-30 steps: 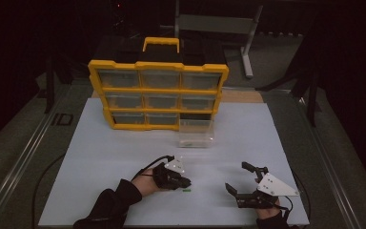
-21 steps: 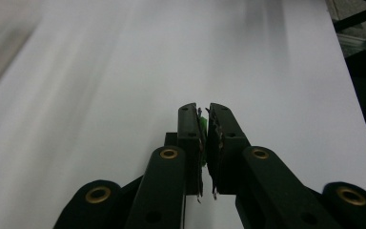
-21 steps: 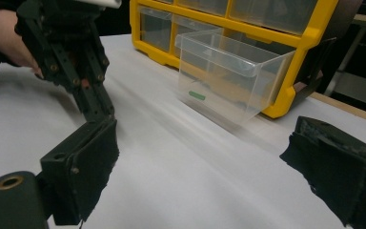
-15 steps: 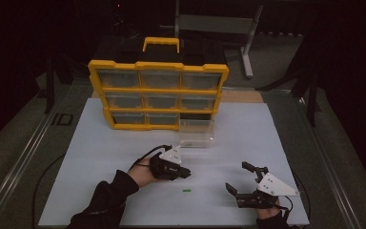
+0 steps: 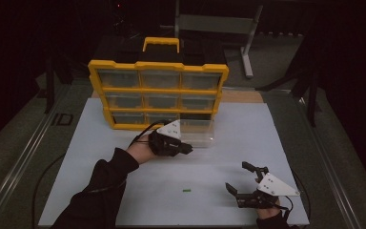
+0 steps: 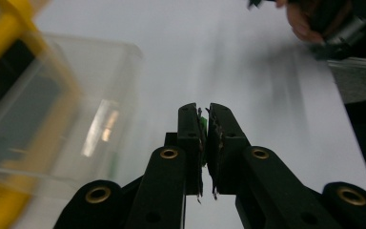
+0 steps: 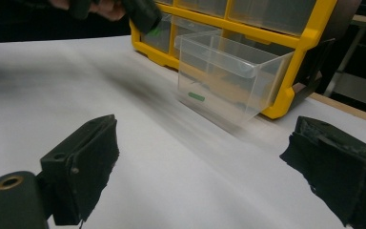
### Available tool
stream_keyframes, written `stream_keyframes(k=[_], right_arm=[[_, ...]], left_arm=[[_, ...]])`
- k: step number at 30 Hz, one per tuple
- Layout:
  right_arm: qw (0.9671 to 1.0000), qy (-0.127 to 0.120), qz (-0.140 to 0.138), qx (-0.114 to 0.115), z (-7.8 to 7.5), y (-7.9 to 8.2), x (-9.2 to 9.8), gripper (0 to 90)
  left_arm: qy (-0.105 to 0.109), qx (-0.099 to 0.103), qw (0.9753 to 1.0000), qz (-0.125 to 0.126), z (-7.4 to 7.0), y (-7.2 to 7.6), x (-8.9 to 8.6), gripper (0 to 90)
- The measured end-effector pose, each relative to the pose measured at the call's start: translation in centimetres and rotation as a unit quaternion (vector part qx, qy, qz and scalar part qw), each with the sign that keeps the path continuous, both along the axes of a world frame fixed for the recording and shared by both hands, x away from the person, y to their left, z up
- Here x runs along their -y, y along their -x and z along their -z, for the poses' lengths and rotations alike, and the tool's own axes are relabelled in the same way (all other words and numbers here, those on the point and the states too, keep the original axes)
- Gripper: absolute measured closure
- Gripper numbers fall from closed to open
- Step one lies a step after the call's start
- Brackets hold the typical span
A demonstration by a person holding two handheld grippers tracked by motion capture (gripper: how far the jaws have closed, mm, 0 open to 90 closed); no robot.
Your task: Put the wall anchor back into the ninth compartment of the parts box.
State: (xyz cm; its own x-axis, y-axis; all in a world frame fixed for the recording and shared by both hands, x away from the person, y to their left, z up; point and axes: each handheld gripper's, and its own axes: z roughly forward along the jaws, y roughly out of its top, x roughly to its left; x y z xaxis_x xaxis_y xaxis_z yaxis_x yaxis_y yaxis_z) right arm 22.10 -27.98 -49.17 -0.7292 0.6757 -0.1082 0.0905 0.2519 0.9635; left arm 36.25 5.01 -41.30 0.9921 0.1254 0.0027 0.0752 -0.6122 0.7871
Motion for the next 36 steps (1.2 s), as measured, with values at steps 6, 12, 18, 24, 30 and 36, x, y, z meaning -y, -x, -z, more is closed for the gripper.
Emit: stream_keyframes(k=[6, 12, 18, 24, 30, 36], right_arm=[[1.0, -0.001, 0.0, 0.0, 0.0, 0.0, 0.0, 9.1], [1.0, -0.001, 0.0, -0.001, 0.0, 0.0, 0.0, 9.1], [1.0, -0.002, -0.001, -0.005, 0.1, 0.0, 0.0, 9.1], [1.0, -0.001, 0.001, -0.002, 0.0, 0.0, 0.1, 9.1], [1.0, -0.004, 0.001, -0.004, 0.0, 0.0, 0.2, 9.1], [1.0, -0.002, -0.001, -0.004, 0.1, 0.0, 0.1, 9.1]], left_arm=[[0.021, 0.015, 0.9996, -0.011, -2.0, -1.4, -0.3, 85.0], [0.026, 0.01, 0.9992, -0.027, -3.0, -3.0, -0.5, 85.0], [0.037, 0.003, 0.9987, -0.036, -3.3, -4.4, -0.5, 85.0], [0.019, -0.002, 0.9984, -0.053, -2.1, -5.4, 0.2, 85.0], [0.009, -0.019, 0.9979, -0.061, -0.9, -5.9, 0.6, 84.9], [-0.023, -0.026, 0.9965, -0.077, 0.1, -6.3, 1.3, 84.9]])
